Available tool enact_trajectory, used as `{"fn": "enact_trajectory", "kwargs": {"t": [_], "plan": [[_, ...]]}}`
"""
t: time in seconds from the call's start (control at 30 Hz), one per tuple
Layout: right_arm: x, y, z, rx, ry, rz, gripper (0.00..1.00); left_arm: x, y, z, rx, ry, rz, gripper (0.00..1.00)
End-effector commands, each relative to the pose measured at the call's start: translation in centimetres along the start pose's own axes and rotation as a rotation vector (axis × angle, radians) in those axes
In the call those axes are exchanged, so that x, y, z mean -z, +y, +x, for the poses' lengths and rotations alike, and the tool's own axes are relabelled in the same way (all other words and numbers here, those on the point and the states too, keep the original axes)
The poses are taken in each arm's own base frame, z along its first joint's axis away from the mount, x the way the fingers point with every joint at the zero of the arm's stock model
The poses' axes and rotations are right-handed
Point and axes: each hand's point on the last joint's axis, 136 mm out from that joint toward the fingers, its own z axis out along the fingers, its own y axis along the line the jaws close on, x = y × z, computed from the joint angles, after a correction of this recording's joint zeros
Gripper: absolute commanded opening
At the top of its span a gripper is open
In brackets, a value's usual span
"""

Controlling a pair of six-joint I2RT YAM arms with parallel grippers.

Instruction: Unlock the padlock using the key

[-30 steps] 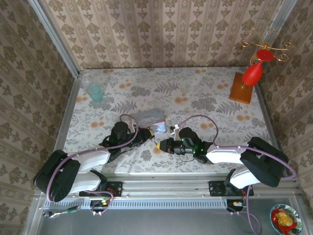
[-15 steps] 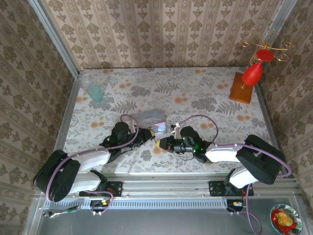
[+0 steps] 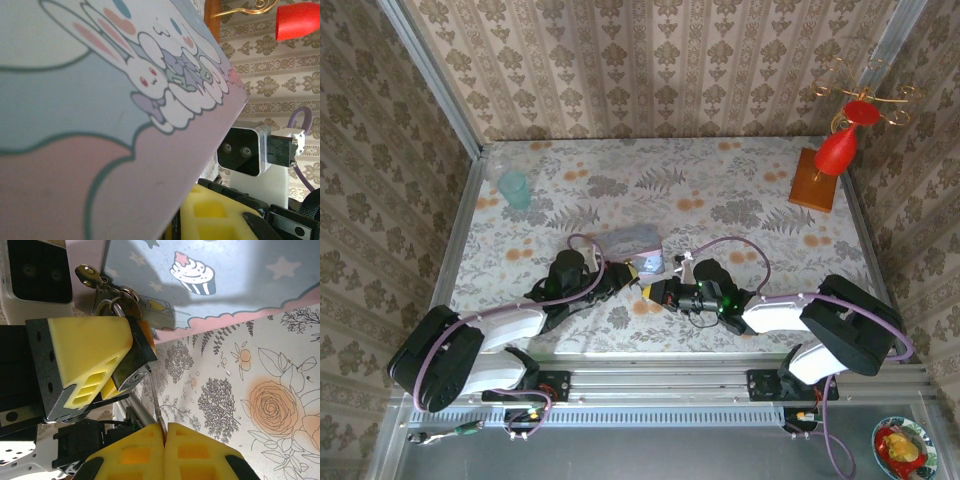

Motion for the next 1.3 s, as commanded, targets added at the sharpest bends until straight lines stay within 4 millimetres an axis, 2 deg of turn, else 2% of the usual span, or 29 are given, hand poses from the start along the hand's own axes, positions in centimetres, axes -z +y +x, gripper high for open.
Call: {"fn": "enact_trajectory", "kwargs": {"t": [0.0,0.23,0.5,0.83,1.0,1.27], "plan": [[0.1,1.4,-0.4,0.008,-0.013,-0.066,0.00,-0.1,-2.7,-0.1,-0.038,0.000,0.095,0.00],[0.7,1.0,-0.1,0.008,-0.015,-0.057,0.00,-0.3,-2.6,-0.4,-0.033,-0.016,0.094,0.00],[1.1,1.4,-0.2,0.022,-0.026,-0.064,0.00,-0.5,-2.4,-0.3,-0.024,-0.011,0.094,0.00],[1.1,1.8,-0.4,0.025,-0.034,-0.073,0.00,-0.7,-3.7,0.4,-0.023,0.008,0.130,0.00],[1.4,1.5,-0.9,0.026,-0.051,-0.055,0.00,-0.7,-4.7,1.3,-0.029,0.024,0.156,0.00],[2.0,1.5,-2.6,-0.040,-0.073,-0.087,0.00,-0.8,-5.0,1.6,-0.032,0.030,0.167,0.00]]}}
